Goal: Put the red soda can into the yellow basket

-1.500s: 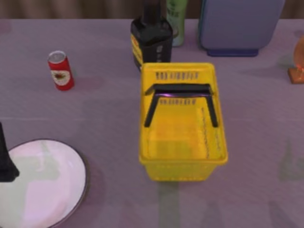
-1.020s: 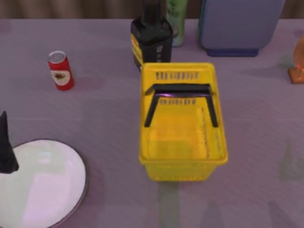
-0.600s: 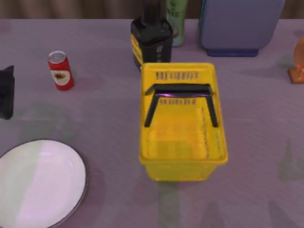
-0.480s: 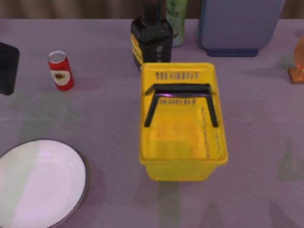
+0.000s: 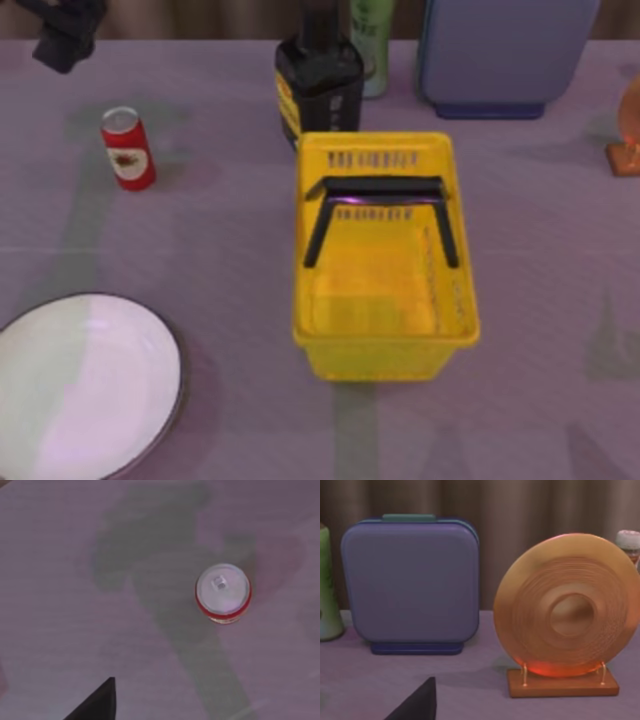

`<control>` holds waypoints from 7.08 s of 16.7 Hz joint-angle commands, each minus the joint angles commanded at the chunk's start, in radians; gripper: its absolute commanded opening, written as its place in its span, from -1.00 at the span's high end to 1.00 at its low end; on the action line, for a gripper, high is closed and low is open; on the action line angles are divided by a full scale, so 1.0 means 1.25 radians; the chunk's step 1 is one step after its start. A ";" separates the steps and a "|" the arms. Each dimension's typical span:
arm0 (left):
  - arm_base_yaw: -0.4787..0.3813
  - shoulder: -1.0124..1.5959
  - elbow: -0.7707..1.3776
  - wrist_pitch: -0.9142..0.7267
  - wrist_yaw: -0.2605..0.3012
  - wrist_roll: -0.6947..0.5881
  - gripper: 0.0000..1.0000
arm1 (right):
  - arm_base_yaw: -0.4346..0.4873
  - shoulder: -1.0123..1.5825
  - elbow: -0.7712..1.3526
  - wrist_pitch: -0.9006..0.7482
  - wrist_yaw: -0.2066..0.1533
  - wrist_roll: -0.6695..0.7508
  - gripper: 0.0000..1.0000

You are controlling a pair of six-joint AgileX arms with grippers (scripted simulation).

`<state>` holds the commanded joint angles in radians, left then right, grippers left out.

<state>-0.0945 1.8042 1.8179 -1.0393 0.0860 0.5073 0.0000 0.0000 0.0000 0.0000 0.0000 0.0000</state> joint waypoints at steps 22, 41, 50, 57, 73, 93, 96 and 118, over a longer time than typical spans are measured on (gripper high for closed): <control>-0.004 0.637 0.570 -0.306 -0.009 0.175 -1.00 | 0.000 0.000 0.000 0.000 0.000 0.000 -1.00; -0.008 0.625 0.437 -0.187 -0.010 0.171 0.51 | 0.000 0.000 0.000 0.000 0.000 0.000 -1.00; -0.008 0.625 0.437 -0.187 -0.010 0.171 1.00 | 0.000 0.000 0.000 0.000 0.000 0.000 -1.00; -0.014 0.619 0.404 -0.138 0.026 0.152 1.00 | 0.000 0.000 0.000 0.000 0.000 0.000 -1.00; -0.144 0.321 -0.167 1.080 0.731 -0.230 1.00 | 0.000 0.000 0.000 0.000 0.000 0.000 -1.00; -0.169 0.338 -0.422 1.555 0.952 -0.369 1.00 | 0.000 0.000 0.000 0.000 0.000 0.000 -1.00; -0.163 0.397 -0.448 1.638 0.950 -0.372 1.00 | 0.000 0.000 0.000 0.000 0.000 0.000 -1.00; -0.162 0.410 -0.454 1.652 0.950 -0.373 -1.00 | 0.000 0.000 0.000 0.000 0.000 0.000 -1.00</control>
<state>-0.2964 2.3161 1.2509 1.0257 1.2739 0.0408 0.0000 0.0000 0.0000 0.0000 0.0000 0.0000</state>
